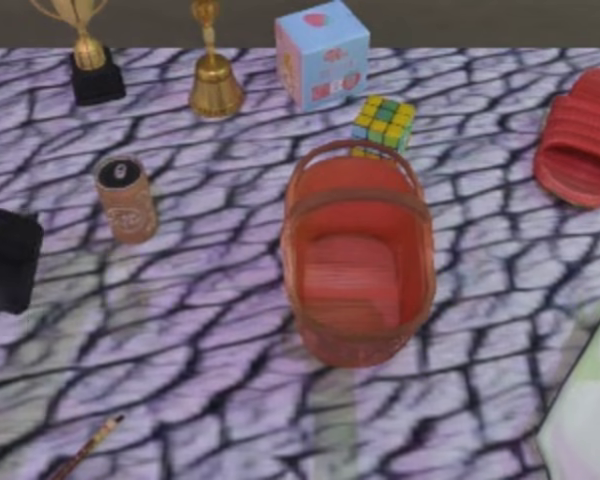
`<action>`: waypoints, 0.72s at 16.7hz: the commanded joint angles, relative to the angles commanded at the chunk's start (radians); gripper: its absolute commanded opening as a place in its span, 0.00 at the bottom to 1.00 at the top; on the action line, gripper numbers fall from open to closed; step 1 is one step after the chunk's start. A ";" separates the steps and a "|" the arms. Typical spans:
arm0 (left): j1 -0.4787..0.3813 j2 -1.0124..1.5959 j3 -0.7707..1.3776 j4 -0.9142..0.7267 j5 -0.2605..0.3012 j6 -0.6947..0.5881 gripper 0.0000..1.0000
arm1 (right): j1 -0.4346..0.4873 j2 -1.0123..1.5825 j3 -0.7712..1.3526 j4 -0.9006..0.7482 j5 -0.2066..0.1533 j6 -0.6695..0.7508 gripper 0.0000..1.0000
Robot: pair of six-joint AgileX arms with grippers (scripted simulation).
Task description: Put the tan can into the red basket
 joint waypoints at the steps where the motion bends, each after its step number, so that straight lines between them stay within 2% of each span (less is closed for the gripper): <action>1: -0.011 0.101 0.093 -0.062 0.002 0.029 1.00 | 0.000 0.000 0.000 0.000 0.000 0.000 1.00; 7: -0.057 0.749 0.654 -0.398 0.000 0.194 1.00 | 0.000 0.000 0.000 0.000 0.000 0.000 1.00; 12: -0.067 1.237 1.045 -0.596 -0.021 0.309 1.00 | 0.000 0.000 0.000 0.000 0.000 0.000 1.00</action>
